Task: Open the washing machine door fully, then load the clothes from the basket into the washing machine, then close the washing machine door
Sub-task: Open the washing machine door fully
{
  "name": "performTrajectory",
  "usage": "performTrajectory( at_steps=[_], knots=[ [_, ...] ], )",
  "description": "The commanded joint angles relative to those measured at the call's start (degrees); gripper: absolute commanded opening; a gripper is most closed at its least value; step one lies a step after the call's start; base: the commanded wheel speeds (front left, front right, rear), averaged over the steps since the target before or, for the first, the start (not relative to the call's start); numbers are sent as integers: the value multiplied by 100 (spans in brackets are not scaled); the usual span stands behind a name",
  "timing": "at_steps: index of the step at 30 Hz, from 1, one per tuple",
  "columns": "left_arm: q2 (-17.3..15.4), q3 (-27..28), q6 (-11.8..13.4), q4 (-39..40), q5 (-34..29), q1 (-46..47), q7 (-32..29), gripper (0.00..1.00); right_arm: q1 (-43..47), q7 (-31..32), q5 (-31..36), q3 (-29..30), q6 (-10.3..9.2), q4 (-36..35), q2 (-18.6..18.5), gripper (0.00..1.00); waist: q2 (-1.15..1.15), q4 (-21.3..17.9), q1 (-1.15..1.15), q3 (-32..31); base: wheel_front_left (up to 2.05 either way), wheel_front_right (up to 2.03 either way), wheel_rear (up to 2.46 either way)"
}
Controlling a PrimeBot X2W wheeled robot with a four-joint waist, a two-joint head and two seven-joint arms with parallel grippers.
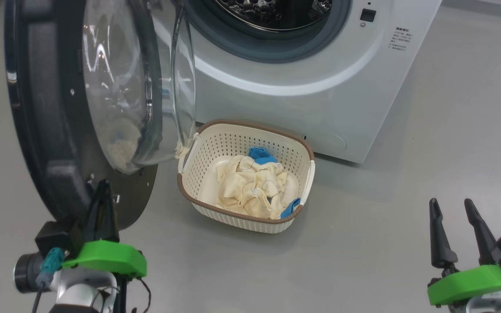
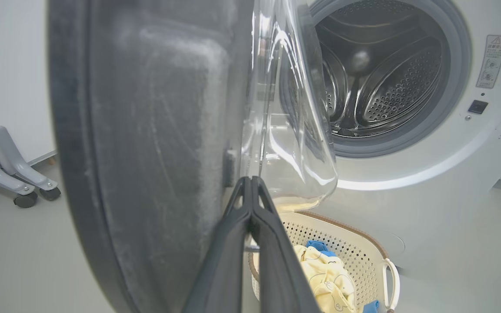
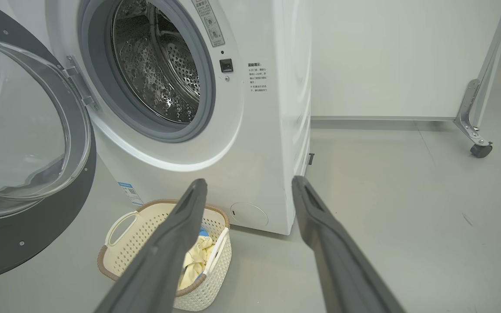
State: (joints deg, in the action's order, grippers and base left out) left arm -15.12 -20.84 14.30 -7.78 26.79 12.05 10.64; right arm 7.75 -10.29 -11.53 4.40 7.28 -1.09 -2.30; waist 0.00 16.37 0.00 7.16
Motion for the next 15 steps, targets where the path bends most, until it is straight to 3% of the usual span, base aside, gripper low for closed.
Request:
performTrajectory(
  at_steps=[1, 15],
  knots=[
    [-222, 343, 865, 96, 19, 142, 64, 0, -257, 1, 37, -101, 21, -219, -58, 100, 0, -10, 0, 8, 0, 0, 0],
    [-431, 1052, 987, -583, 392, 319, 215, 0, -332, -11, -10, -103, 21, -188, -58, 100, 0, -111, 0, 102, 0, 0, 0]
  ],
)
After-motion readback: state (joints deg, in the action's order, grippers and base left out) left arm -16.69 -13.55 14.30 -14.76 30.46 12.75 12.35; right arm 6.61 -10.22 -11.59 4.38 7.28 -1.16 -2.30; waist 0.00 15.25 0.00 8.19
